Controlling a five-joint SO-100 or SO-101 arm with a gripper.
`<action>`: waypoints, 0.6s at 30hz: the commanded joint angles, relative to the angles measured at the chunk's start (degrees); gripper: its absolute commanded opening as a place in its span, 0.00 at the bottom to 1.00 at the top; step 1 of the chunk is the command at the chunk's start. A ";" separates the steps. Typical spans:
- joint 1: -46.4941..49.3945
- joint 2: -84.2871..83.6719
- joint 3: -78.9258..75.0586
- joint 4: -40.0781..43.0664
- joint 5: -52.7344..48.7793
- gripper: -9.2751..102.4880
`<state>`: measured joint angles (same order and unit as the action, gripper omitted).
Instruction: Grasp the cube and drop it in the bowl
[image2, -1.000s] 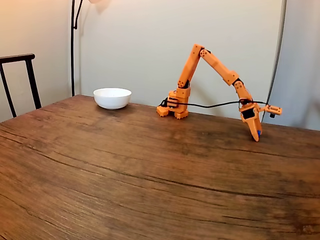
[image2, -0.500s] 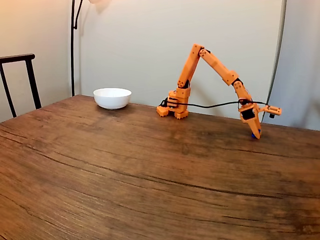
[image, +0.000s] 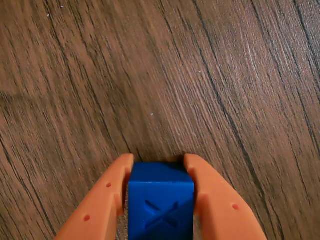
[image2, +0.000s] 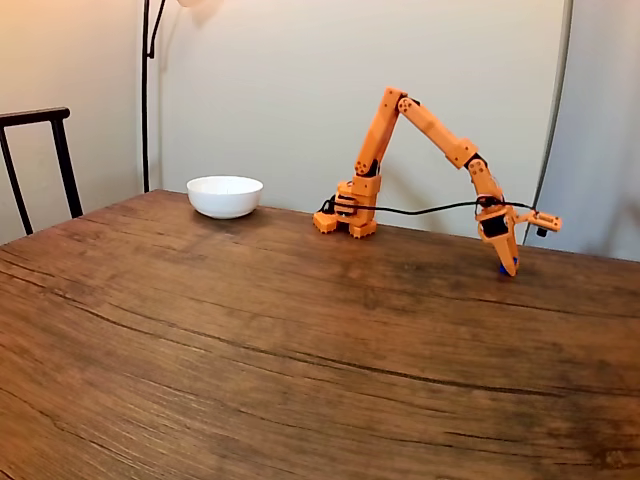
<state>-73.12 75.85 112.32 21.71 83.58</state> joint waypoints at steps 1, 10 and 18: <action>0.35 0.09 -1.14 1.67 0.53 0.13; 5.80 2.64 -11.87 15.73 11.07 0.13; 13.10 10.46 -16.88 28.21 18.46 0.13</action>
<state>-62.05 81.56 98.26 47.90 100.72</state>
